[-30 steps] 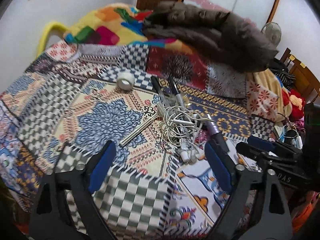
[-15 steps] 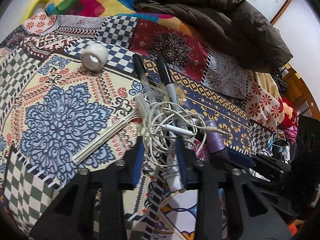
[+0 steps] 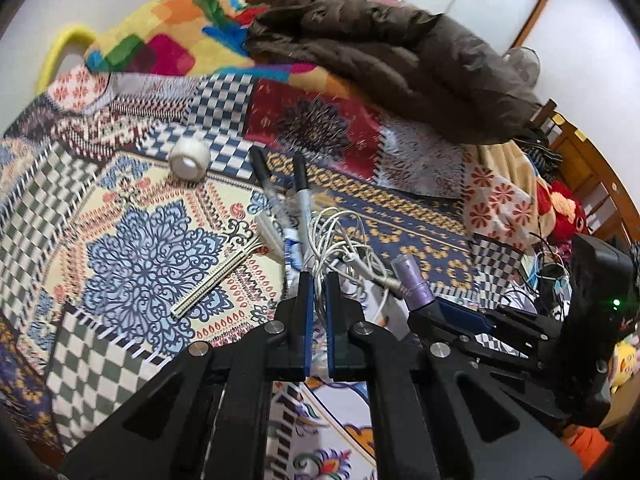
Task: Collect trash
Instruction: 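Grasp the purple-capped tube with the right tool while the left tool grasps the white earphones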
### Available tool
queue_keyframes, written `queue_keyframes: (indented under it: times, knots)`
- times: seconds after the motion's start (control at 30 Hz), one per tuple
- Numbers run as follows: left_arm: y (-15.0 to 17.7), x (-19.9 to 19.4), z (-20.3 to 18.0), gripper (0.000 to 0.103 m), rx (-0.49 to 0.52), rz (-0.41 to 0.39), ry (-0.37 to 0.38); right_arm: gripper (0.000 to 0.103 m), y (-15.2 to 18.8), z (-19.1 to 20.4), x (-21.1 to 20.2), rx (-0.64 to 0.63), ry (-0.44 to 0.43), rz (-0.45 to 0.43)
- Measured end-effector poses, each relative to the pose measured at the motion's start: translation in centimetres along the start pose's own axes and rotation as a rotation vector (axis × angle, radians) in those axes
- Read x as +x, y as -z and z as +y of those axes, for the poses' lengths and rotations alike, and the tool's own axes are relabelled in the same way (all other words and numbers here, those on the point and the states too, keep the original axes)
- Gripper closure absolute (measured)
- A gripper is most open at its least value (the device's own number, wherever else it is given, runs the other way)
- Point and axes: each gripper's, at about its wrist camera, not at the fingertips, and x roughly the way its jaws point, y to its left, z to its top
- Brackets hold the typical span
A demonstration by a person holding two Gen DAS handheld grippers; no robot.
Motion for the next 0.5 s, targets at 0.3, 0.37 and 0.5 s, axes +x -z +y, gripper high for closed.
queue_keyframes:
  times: [0.3, 0.37, 0.5]
  knots:
    - [0.3, -5.1, -1.8, 0.099, 0.044, -0.038, -0.013, 0.079, 0.3, 0.8, -4.1, -0.014, 0.022, -0.038]
    - [0.6, -5.7, -1.9, 0.099, 0.045, -0.033, -0.018, 0.079, 0.4, 1.0, -5.1, -0.016, 0.021, -0.045]
    - [1.9, -4.8, -0.5, 0.099, 0.013, 0.047, -0.017, 0.079, 1.1, 1.4, -6.3, -0.018, 0.023, -0.052]
